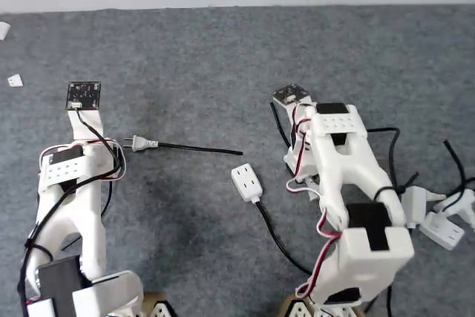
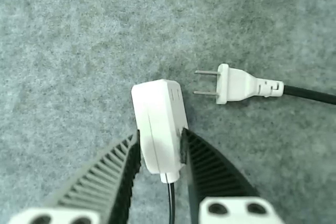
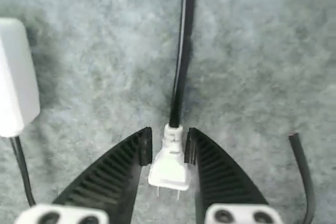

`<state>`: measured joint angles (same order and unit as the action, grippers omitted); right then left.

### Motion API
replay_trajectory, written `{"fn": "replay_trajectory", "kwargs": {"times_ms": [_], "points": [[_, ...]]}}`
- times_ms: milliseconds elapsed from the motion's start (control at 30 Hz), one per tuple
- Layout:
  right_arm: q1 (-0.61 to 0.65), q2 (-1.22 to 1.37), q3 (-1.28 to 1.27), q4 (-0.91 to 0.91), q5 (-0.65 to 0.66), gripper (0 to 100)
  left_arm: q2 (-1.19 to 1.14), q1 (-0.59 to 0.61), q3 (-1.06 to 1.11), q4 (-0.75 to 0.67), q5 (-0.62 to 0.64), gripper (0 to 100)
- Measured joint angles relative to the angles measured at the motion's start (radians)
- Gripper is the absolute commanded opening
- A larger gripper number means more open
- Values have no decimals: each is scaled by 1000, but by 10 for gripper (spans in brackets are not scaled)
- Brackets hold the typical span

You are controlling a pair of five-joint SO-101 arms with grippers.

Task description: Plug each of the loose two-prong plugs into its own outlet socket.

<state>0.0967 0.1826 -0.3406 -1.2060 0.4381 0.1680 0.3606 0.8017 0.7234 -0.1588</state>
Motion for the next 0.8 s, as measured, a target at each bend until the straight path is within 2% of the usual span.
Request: {"fn": "replay_trajectory", "kwargs": {"times_ms": [167,433,633,800], "points": [[2,-84,-123,83,17,117,0,0,0,0,0,114],[-8,-63,-138,132,23,112,0,0,0,0,0,114],[-37,-8,-109,130,23,9,0,0,0,0,0,114],[-35,-2,-100,118,20,9,0,0,0,0,0,115]]}}
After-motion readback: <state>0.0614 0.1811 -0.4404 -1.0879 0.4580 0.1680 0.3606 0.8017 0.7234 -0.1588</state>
